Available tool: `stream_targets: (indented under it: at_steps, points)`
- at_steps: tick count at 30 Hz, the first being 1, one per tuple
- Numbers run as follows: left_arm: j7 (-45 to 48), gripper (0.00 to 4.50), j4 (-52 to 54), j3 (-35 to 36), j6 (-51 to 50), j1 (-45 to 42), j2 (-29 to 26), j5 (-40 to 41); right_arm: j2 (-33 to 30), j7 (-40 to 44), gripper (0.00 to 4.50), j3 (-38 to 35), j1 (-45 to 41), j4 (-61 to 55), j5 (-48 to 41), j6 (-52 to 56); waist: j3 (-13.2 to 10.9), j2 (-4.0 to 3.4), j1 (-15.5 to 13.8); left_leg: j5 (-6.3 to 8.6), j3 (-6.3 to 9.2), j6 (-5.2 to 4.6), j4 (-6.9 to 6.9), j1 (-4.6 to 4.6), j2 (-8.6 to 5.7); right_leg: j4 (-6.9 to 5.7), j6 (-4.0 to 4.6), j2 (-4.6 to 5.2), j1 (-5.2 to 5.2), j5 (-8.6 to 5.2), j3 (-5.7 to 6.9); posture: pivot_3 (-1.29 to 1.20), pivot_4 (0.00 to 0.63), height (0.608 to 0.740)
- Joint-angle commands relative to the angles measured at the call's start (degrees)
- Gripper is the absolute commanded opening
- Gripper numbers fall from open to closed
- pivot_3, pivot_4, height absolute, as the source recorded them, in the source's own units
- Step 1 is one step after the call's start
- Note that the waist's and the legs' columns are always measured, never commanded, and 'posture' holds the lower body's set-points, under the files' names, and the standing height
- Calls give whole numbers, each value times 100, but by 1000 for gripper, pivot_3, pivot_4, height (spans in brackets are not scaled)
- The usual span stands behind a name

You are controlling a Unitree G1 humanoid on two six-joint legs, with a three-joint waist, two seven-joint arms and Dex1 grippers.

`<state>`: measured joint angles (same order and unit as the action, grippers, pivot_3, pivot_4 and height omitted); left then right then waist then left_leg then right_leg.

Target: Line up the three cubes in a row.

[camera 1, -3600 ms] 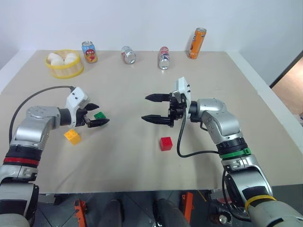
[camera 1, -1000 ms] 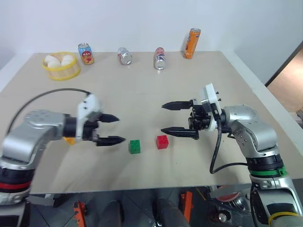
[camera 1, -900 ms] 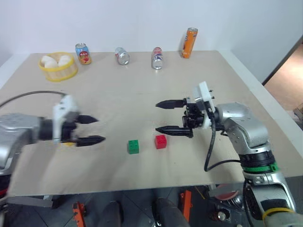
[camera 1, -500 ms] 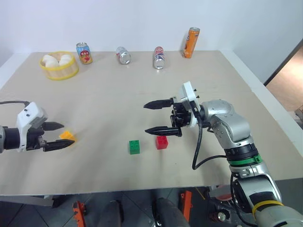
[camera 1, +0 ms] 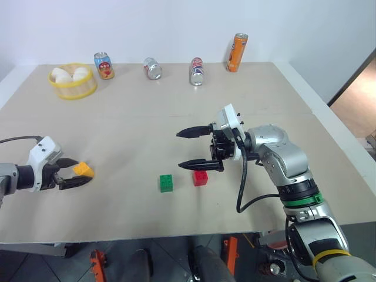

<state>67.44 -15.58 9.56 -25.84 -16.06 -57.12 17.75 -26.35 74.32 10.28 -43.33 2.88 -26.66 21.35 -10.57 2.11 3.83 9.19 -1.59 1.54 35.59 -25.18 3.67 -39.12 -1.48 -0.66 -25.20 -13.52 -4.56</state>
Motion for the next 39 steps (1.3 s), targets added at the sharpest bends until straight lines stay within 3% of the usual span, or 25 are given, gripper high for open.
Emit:
stream_targets:
  at_steps: [1,3,4,13,20,23,26,31,39]
  points:
    - [-57,4475,-177,-105,154,-237,68,-116,7,-64,4500,-101,3,-222,-52,-7,0,0,-3,0,0,0,0,0,0,0,-2,0,0,1,0,0,150,740]
    - [-67,4475,-265,-164,184,-330,113,-152,0,-87,4500,-104,18,-252,-64,4,0,0,-7,0,0,0,0,0,0,-1,-9,-1,0,5,0,0,150,740]
    - [-69,4227,-290,-178,187,-362,131,-161,0,-103,4500,-110,25,-263,-73,10,0,0,-10,0,1,0,0,0,0,-1,-9,-1,0,6,1,0,150,740]
    - [-54,1363,-342,-270,186,-418,201,-193,20,-245,4500,-210,74,-366,-182,117,1,1,-10,0,1,0,0,0,0,-2,-10,-1,1,6,0,0,150,740]
    - [513,1374,593,-629,19,-321,154,-1,-235,-95,4500,-255,175,-572,-329,297,1,1,-21,0,1,0,3,-2,-3,-2,-14,3,4,7,-1,0,150,740]
    - [713,1374,1650,-1202,-382,-639,453,223,-565,42,4500,-285,316,-639,-343,439,1,1,-117,0,1,1,4,-5,-7,-1,-16,3,3,5,-5,0,150,740]
    - [819,1374,1984,-1586,-484,-843,616,175,-742,27,4500,-313,417,-716,-341,501,1,2,-124,0,1,1,14,-7,-9,-1,-21,2,8,2,-7,0,150,740]
    - [1035,1374,1741,-2176,-97,-1279,692,-250,-895,-102,4500,-449,569,-980,-410,639,1,1,-93,-1,5,-1,13,3,-5,-4,-21,-14,7,10,-16,0,150,740]
    - [1388,1374,969,-2425,431,-1671,763,-564,-1090,-349,4500,-653,934,-1415,-532,818,1,1,-111,-1,4,-1,17,-2,-7,-6,-27,-12,9,6,-20,0,150,740]
